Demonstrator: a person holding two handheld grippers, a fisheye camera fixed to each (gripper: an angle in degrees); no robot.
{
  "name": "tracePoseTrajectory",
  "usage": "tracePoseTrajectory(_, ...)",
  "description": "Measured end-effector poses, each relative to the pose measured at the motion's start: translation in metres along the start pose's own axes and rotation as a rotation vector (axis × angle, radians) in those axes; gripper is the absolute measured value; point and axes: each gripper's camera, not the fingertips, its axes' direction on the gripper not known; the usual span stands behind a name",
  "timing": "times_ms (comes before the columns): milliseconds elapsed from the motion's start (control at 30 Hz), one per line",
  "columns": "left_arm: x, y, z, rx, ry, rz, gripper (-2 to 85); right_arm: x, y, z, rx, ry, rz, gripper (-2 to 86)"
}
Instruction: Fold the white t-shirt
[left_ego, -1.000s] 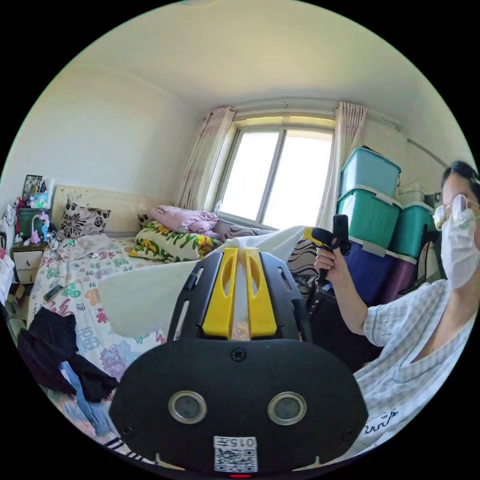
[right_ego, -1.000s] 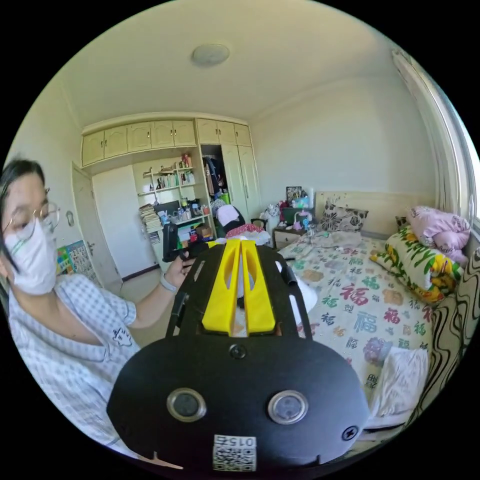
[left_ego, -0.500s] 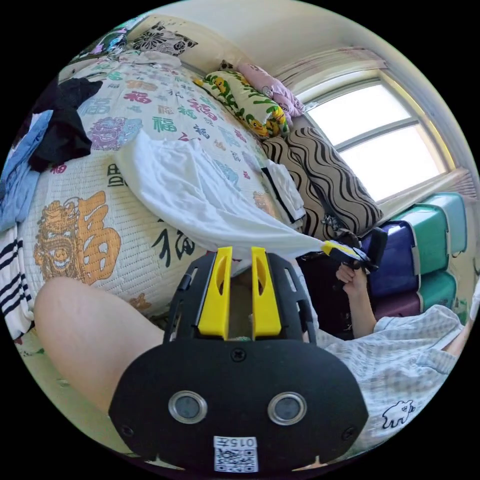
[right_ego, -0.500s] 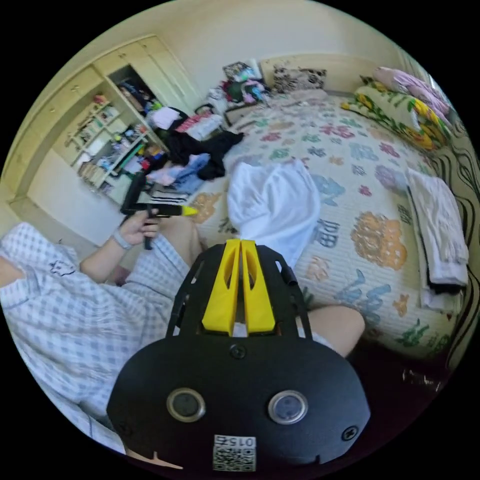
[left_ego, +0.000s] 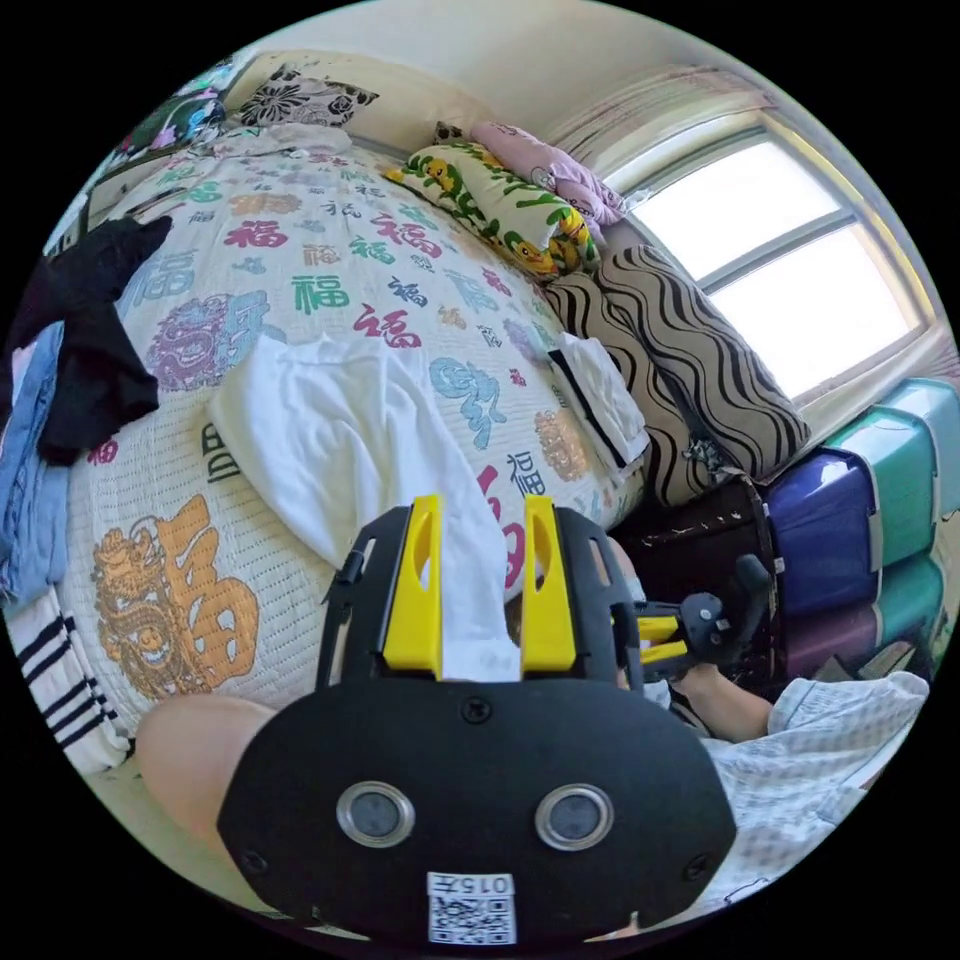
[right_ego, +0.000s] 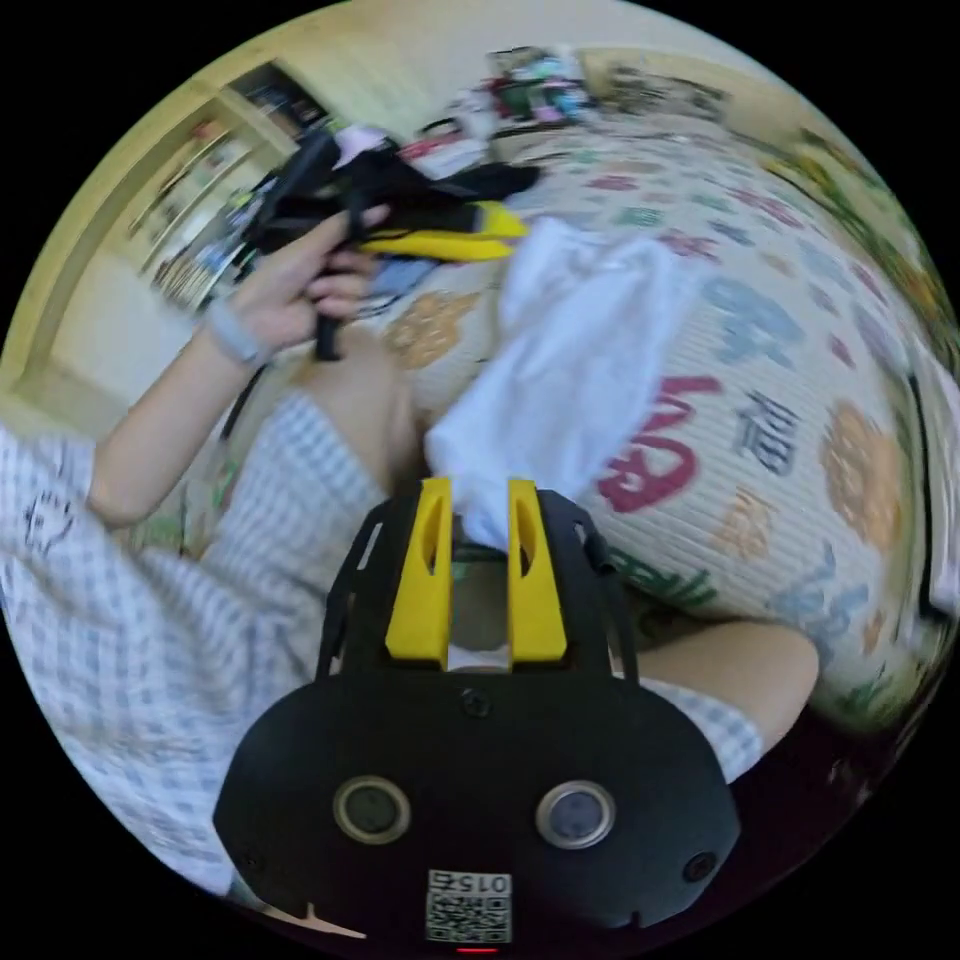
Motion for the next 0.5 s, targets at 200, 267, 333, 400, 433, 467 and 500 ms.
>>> tracePoseTrajectory(200, 0.016, -0.07, 0.076, -0.128, -0.14, 0.057, 11.9, 0.112, 0.011, -0.006, 0.087, -0.198, 0.457, 11.1)
tracePoseTrajectory(267, 0.011, -0.093, 0.106, -0.152, -0.246, 0.013, 12.1, 0.114, 0.001, 0.011, -0.008, -0.186, 0.47, 12.1)
tracePoseTrajectory(333, 0.007, -0.106, 0.128, -0.183, -0.308, 0.006, 11.7, 0.108, -0.006, 0.025, -0.059, -0.211, 0.443, 8.8)
tracePoseTrajectory(400, -0.001, -0.118, 0.153, -0.269, -0.356, 0.005, 9.4, 0.103, -0.01, 0.033, -0.083, -0.235, 0.43, 3.3)
tracePoseTrajectory(433, -0.009, -0.124, 0.169, -0.353, -0.379, -0.007, 6.4, 0.101, -0.012, 0.032, -0.092, -0.21, 0.412, 2.6)
tracePoseTrajectory(467, -0.018, -0.128, 0.178, -0.412, -0.396, -0.031, 3.9, 0.103, -0.013, 0.025, -0.095, -0.187, 0.396, 2.0)
tracePoseTrajectory(500, -0.021, -0.131, 0.177, -0.414, -0.384, -0.026, 2.6, 0.105, -0.012, 0.02, -0.09, -0.178, 0.39, 1.7)
